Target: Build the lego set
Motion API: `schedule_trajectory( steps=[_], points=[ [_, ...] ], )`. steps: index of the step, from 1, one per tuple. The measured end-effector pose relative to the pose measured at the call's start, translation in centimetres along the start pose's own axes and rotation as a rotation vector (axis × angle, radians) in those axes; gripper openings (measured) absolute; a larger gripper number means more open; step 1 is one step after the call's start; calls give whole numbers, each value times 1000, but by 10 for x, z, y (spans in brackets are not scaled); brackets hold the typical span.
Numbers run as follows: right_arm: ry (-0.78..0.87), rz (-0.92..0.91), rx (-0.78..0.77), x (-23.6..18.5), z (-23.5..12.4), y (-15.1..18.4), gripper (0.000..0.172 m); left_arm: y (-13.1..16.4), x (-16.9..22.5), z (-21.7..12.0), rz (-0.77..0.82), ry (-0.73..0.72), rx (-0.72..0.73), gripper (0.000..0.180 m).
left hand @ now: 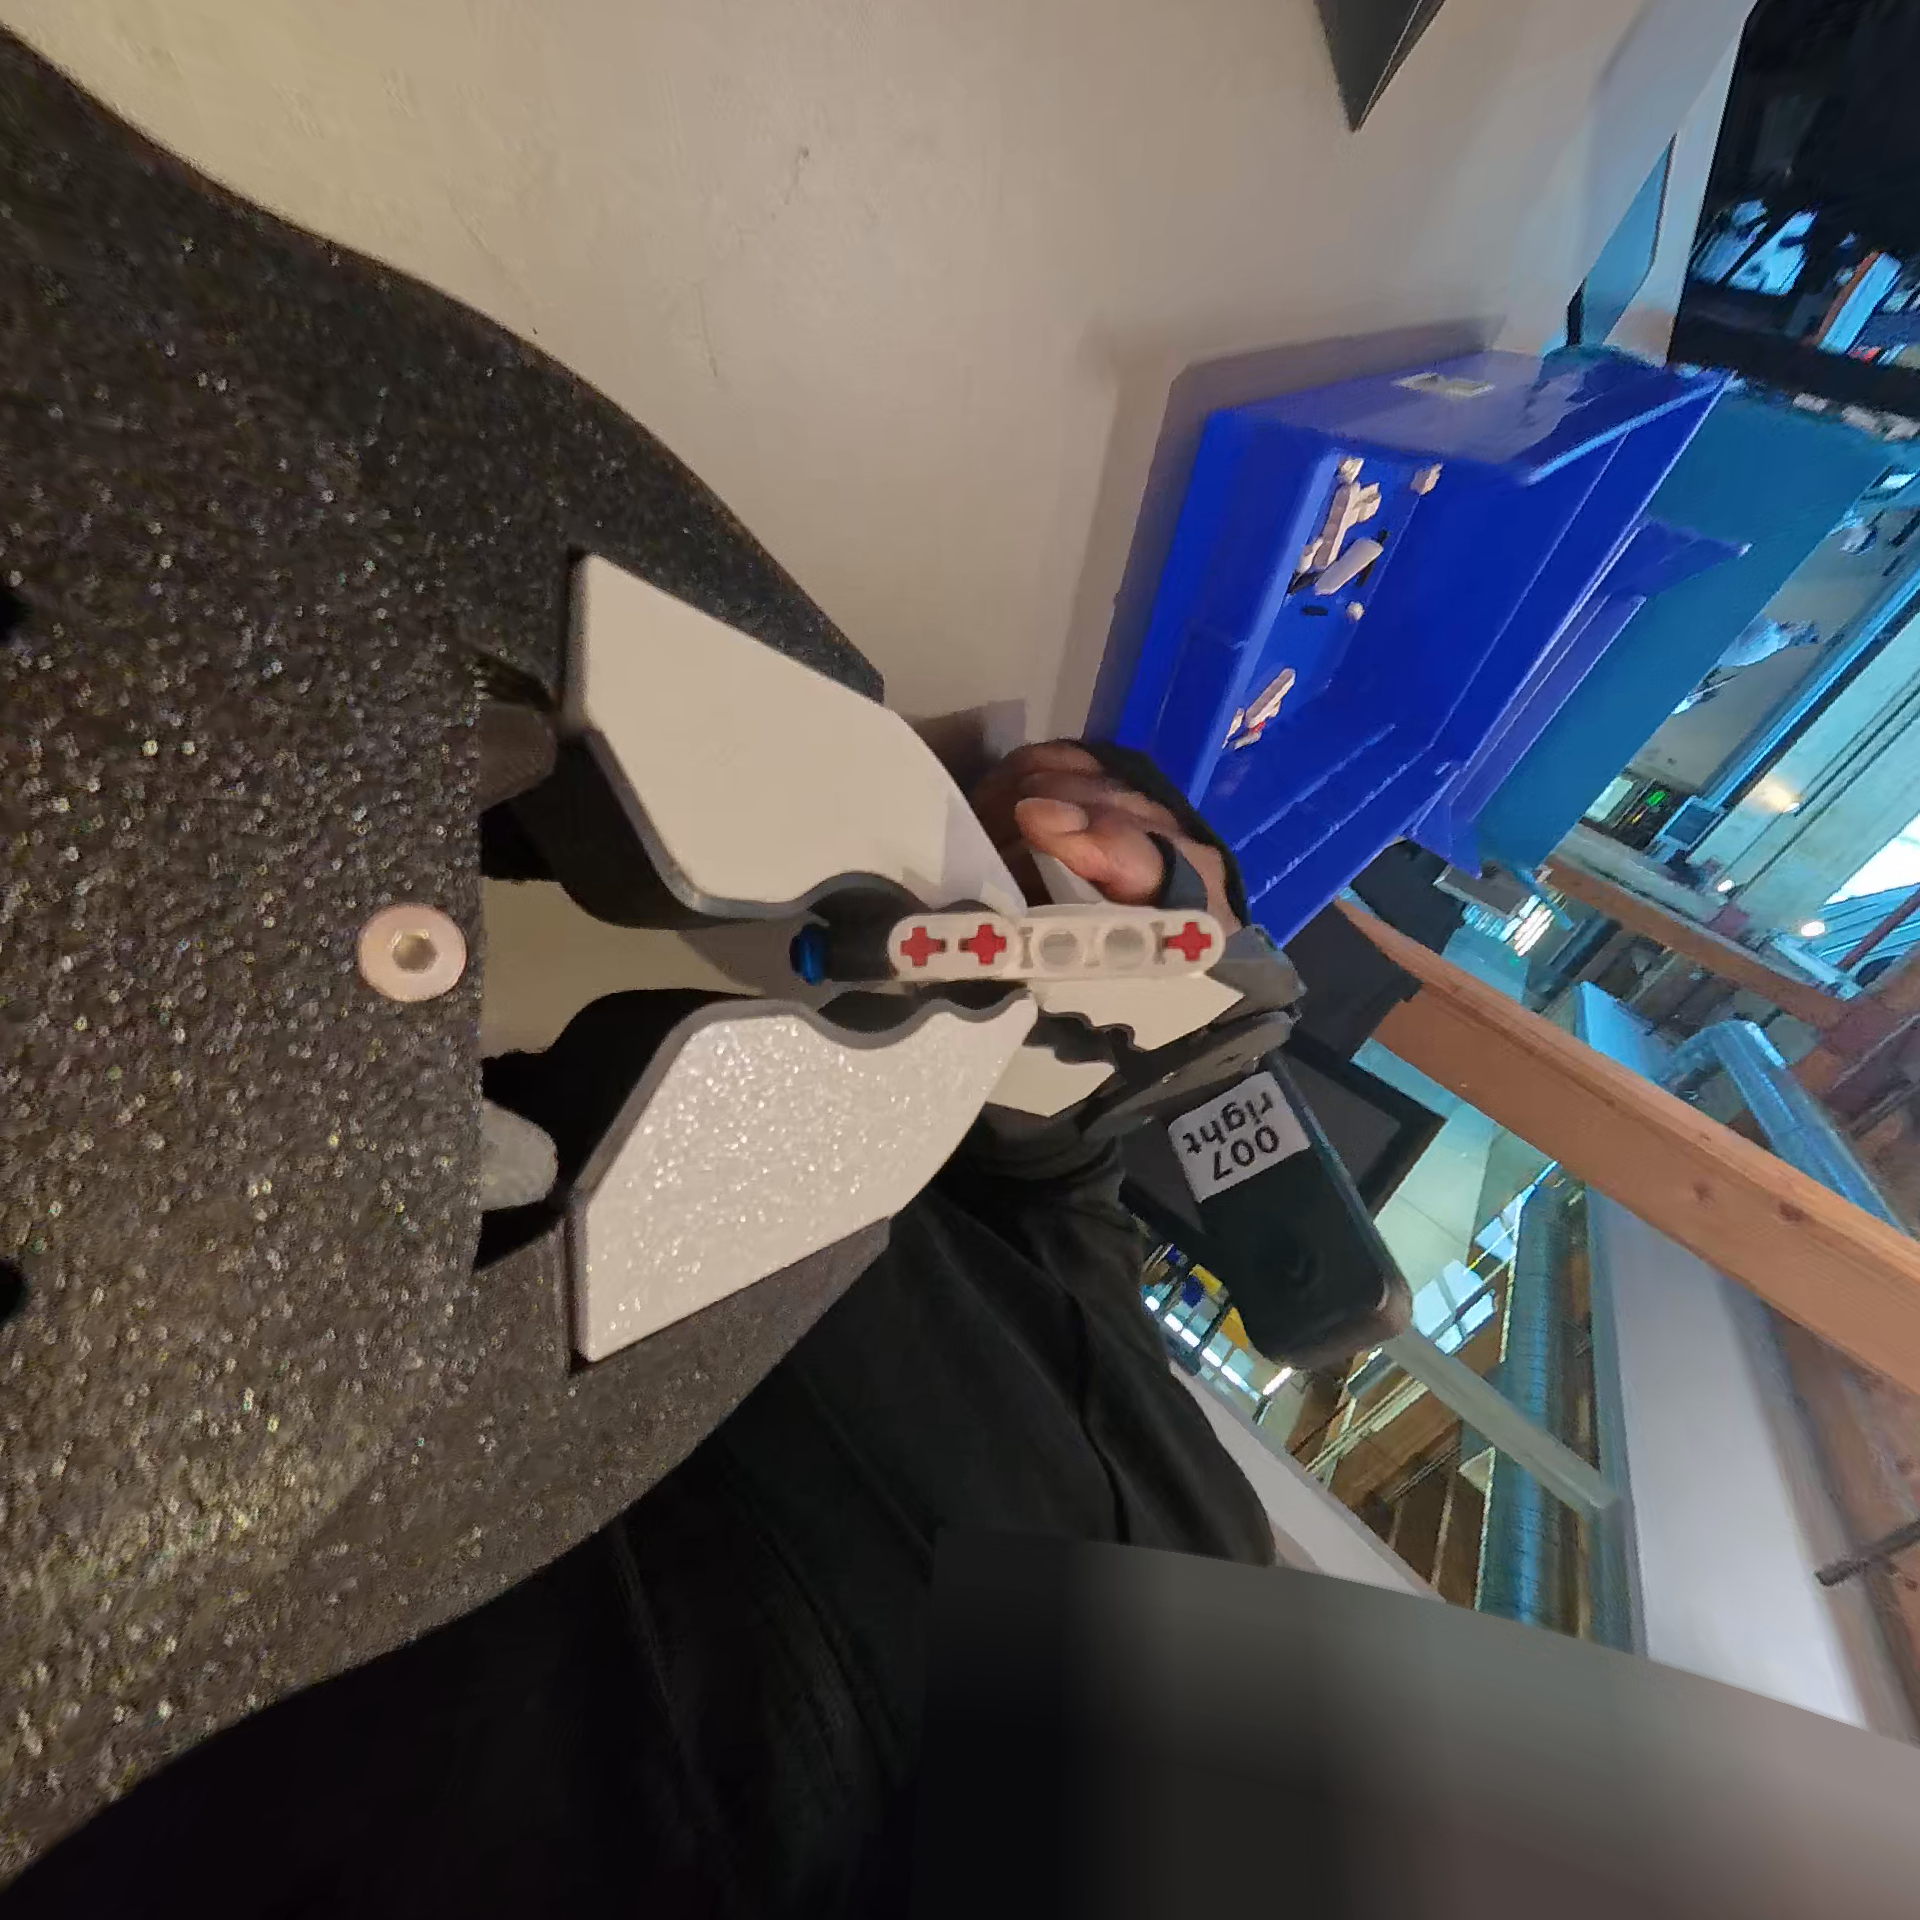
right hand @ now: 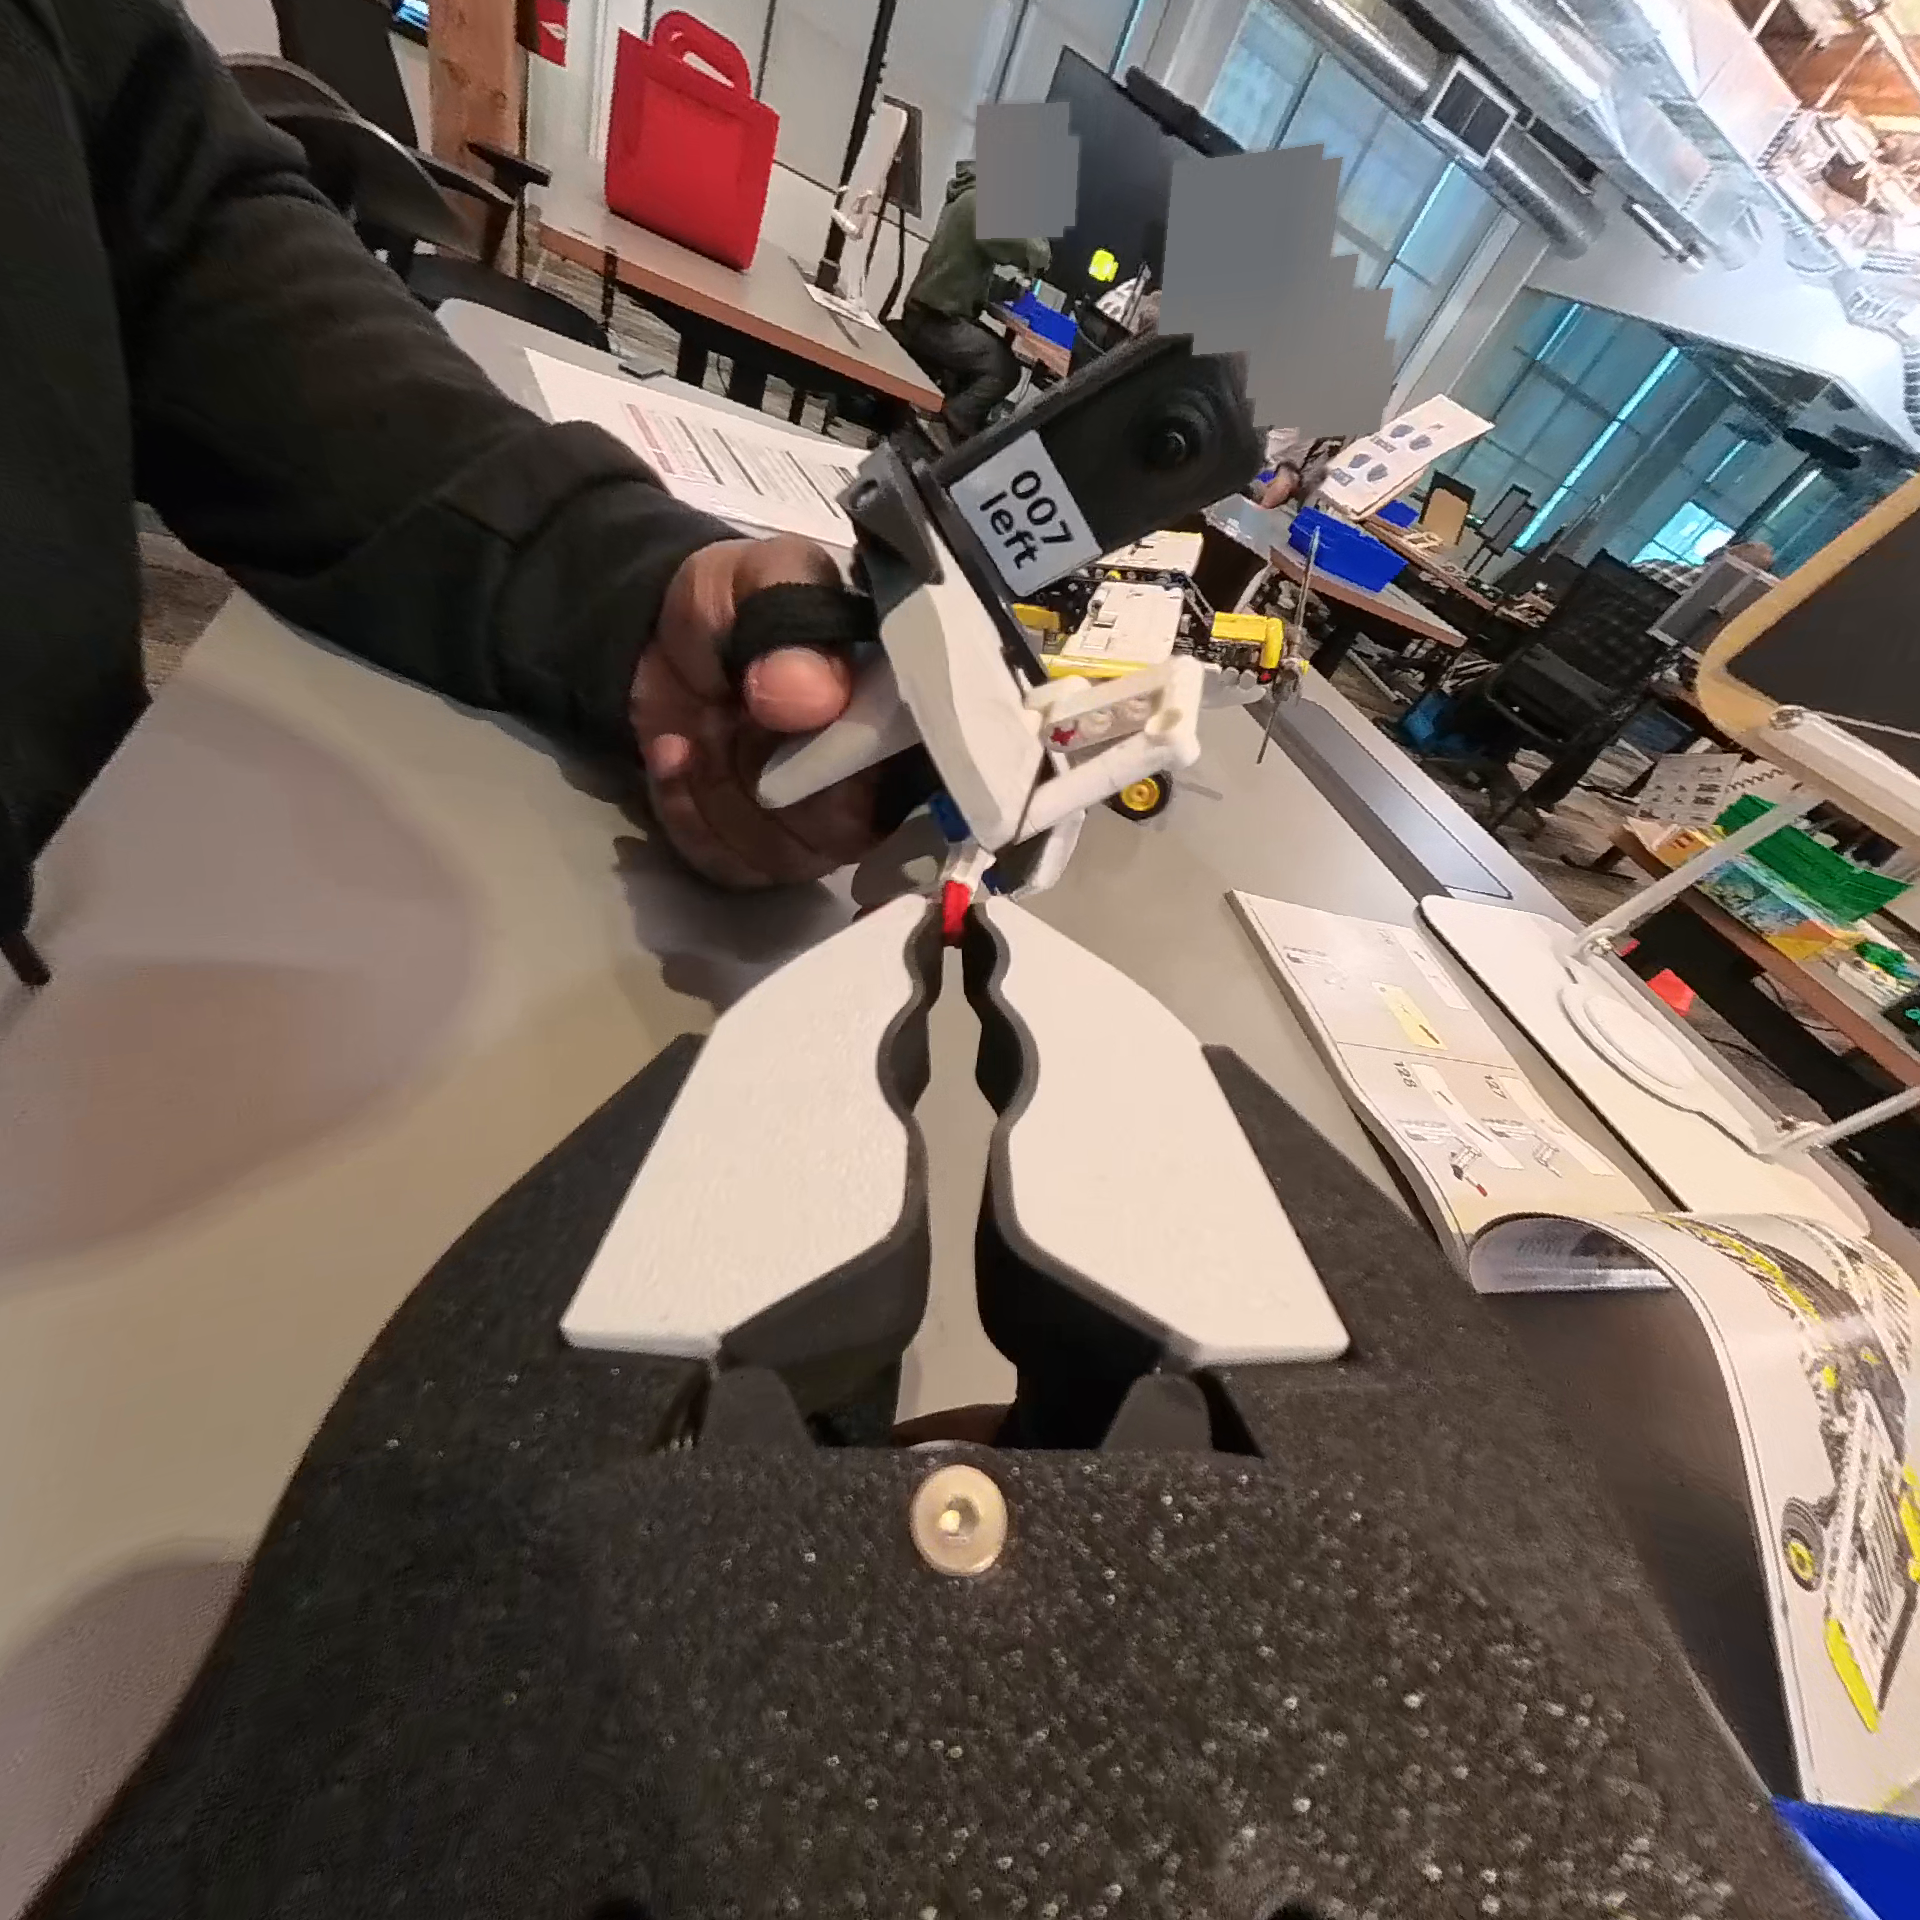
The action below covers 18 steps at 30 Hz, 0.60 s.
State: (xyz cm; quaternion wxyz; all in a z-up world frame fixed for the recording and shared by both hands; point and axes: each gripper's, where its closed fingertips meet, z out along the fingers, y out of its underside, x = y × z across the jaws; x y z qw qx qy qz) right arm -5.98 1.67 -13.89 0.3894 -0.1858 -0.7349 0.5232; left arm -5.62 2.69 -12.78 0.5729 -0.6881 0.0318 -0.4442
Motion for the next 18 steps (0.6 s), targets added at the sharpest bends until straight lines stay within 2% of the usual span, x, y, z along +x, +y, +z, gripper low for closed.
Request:
schedule_trajectory(
  steps=[7, 18],
  points=[
    [167, 73, -23, 21, 2, 1, 3, -18, -13, -1, -6, -133, 197, 8],
    [132, 98, 16, 21, 1, -5, 3, -21, -10, 0, -49, -112, 253, 8]
  ],
)
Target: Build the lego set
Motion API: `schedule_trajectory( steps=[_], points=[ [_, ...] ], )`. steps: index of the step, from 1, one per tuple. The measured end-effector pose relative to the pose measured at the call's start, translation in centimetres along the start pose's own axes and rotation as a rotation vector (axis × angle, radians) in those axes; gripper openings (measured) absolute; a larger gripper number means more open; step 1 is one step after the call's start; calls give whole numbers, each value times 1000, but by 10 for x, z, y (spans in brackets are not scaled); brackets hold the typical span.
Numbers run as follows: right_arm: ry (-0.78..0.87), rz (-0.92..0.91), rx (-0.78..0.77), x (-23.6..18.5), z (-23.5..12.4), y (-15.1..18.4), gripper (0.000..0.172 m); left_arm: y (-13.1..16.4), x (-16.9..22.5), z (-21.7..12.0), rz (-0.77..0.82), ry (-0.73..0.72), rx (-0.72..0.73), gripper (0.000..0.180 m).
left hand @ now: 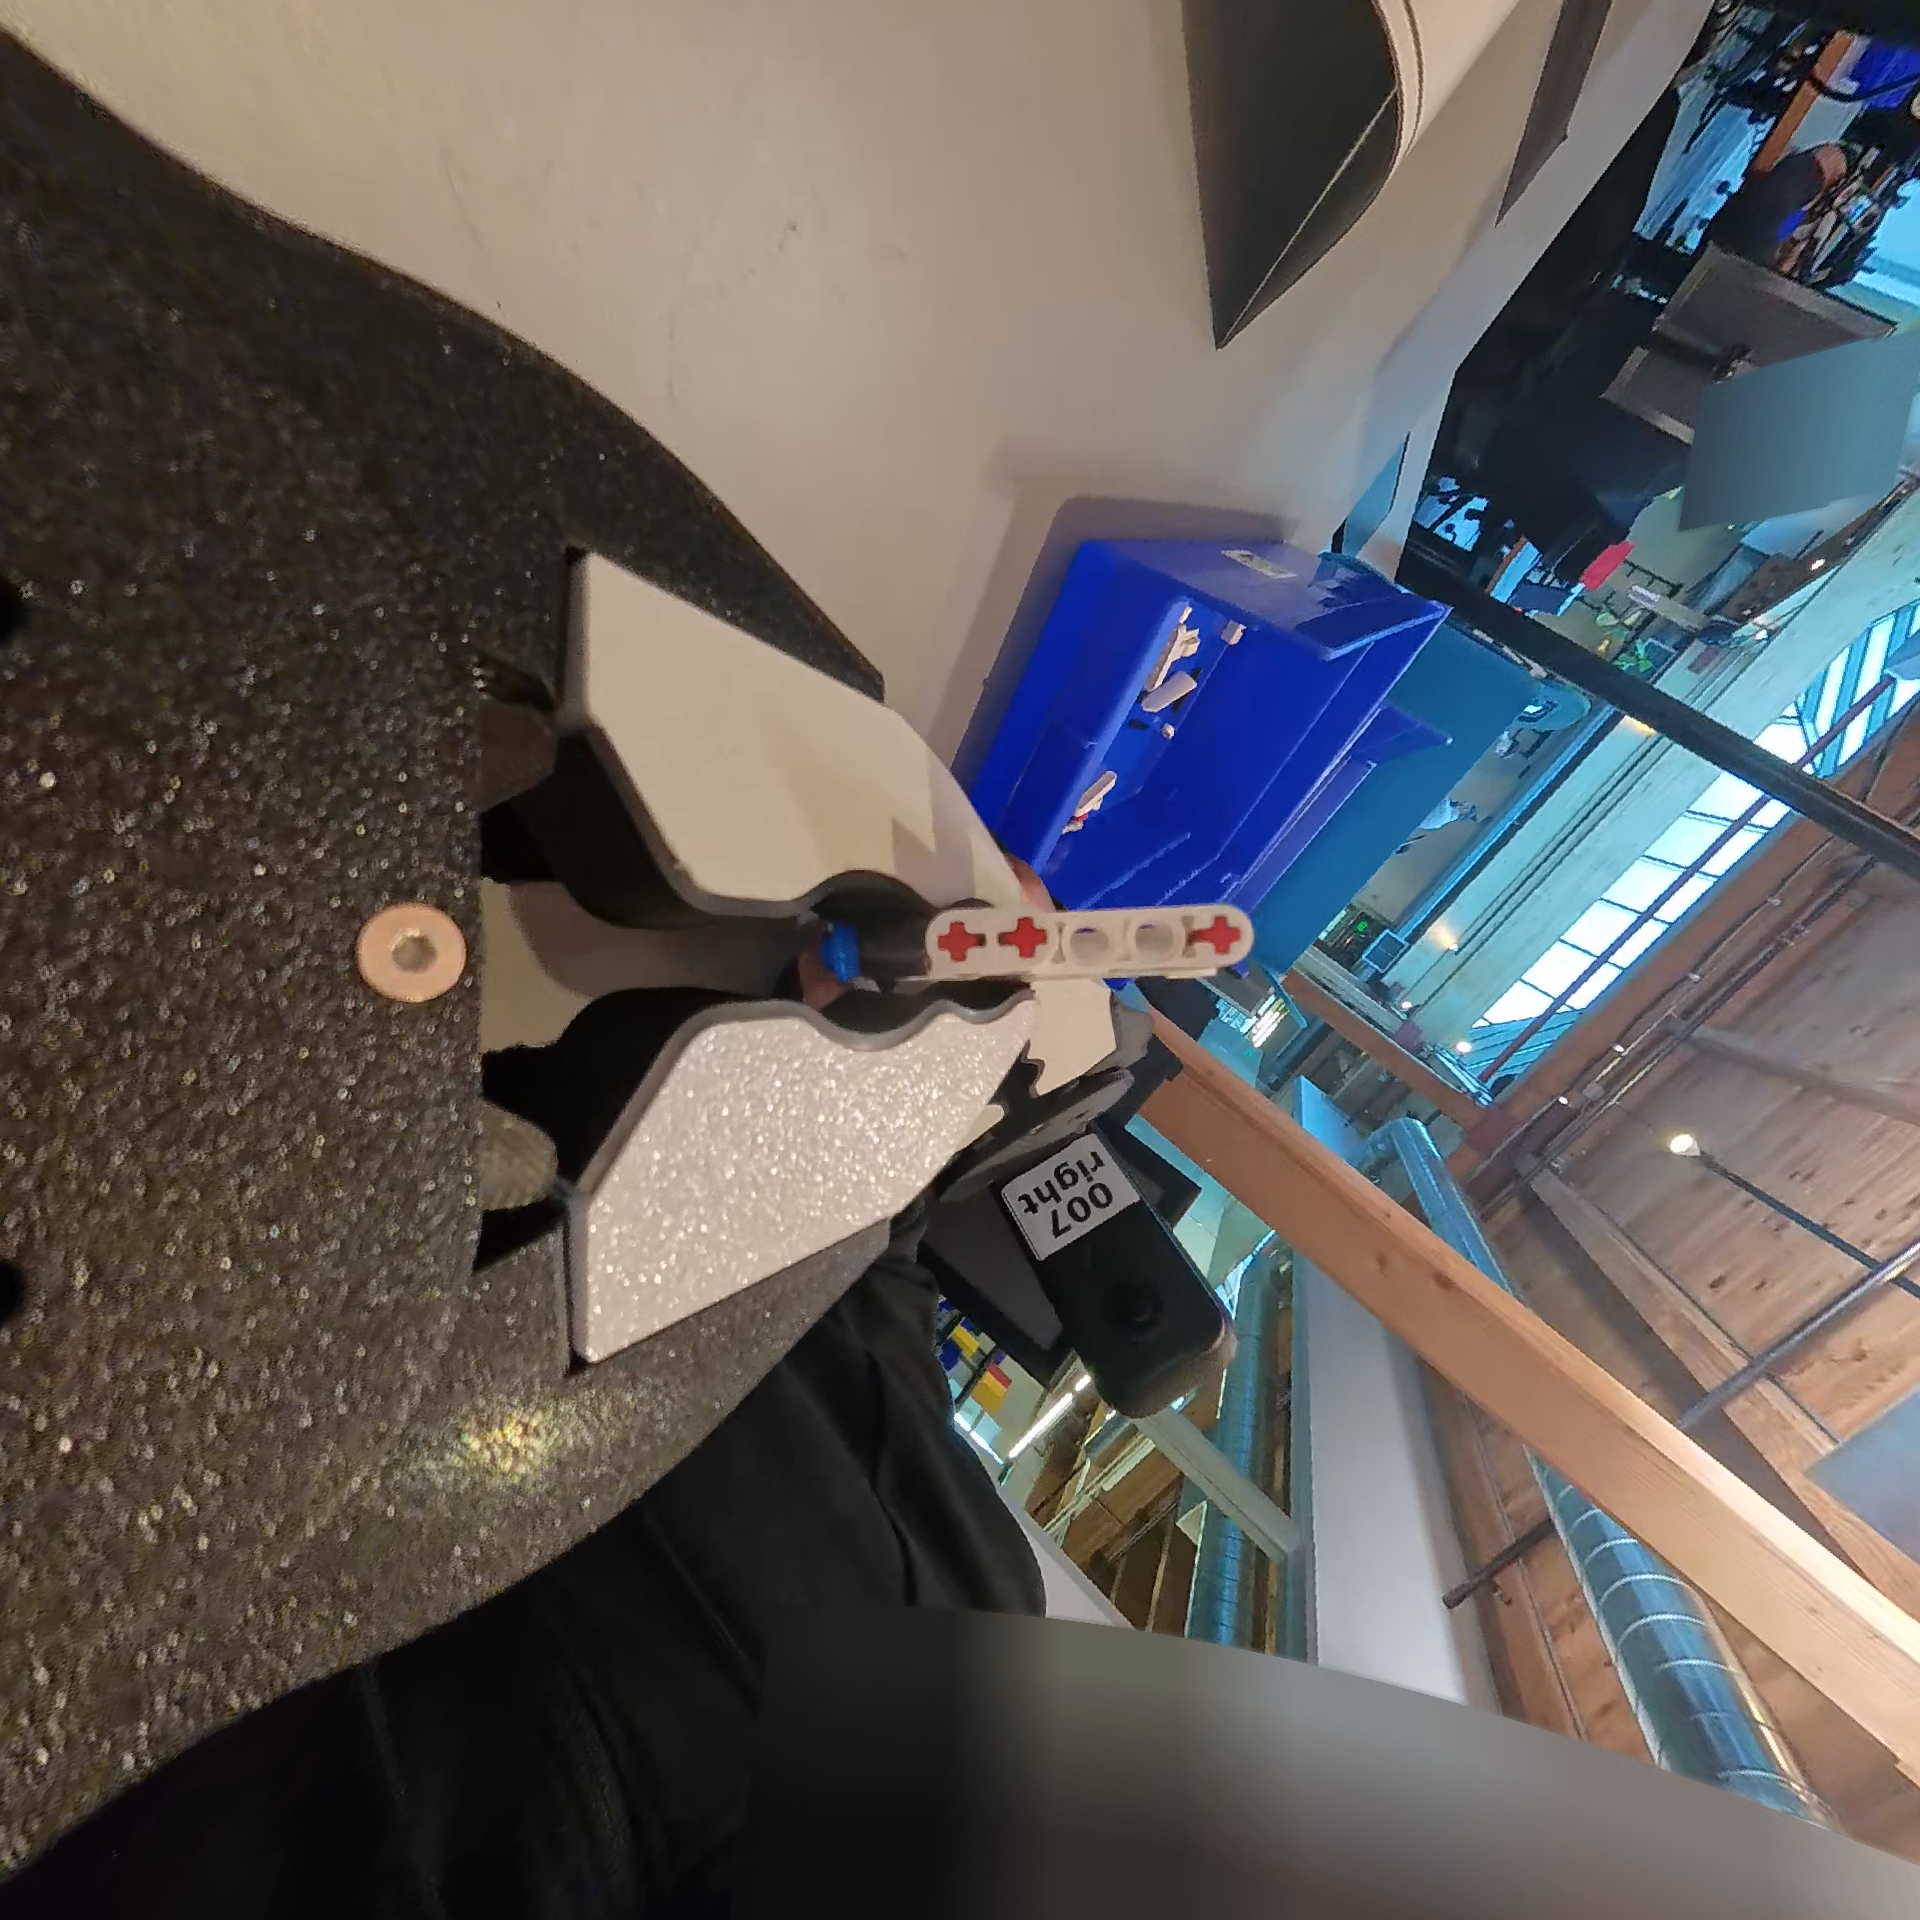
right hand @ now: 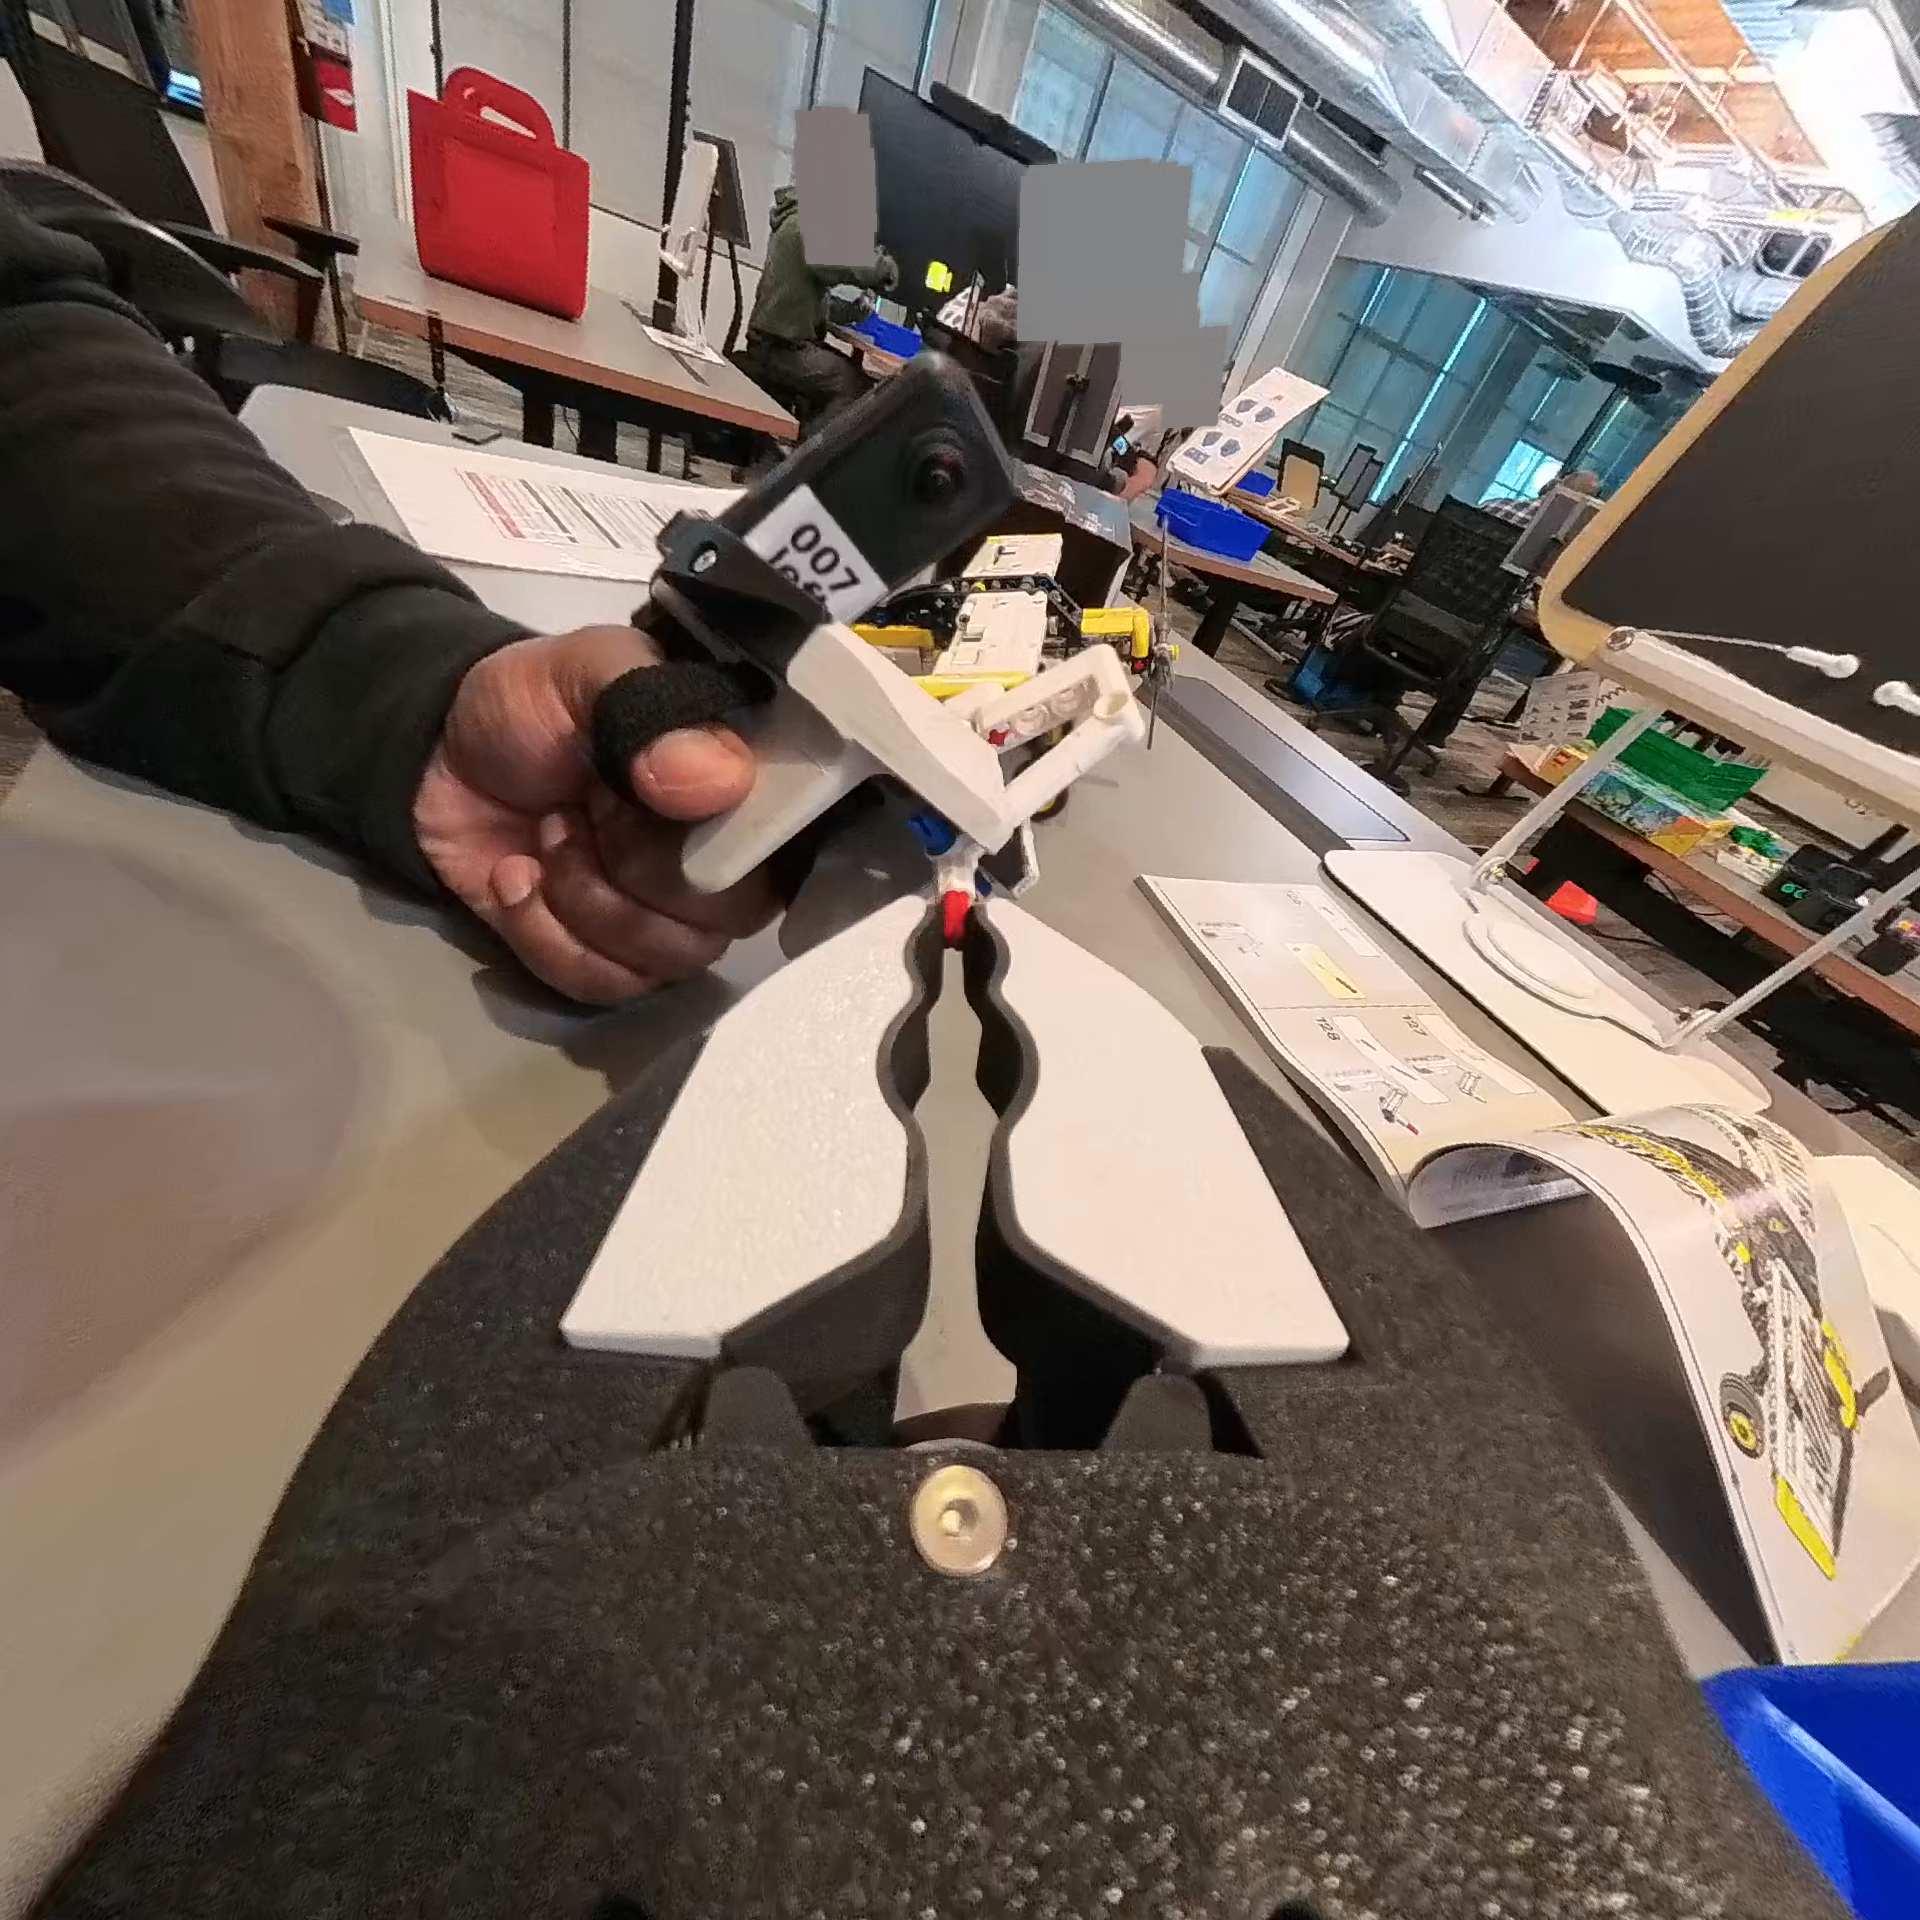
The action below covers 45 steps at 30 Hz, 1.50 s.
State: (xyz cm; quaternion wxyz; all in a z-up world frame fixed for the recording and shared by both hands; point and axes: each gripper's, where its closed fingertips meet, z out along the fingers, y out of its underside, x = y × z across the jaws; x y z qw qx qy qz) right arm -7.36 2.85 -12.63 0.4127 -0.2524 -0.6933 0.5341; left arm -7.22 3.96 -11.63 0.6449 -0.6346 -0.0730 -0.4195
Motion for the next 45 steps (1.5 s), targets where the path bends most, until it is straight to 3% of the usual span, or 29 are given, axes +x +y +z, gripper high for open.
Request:
schedule_trajectory(
  steps=[14, 21, 29, 45],
  points=[
    [-105, 231, 125, -4, -2, -14, 3, -7, 13, 1, -70, 124, 102, 8],
    [-37, 236, 167, 1, 0, -20, 3, -15, 13, 0, -201, 165, 244, 8],
    [-92, 310, 182, 1, 2, -20, 4, -16, 12, -1, -223, 173, 253, 8],
    [27, 177, 133, 8, 4, -15, 7, -17, 2, -2, -261, 126, 259, 8]
  ],
)
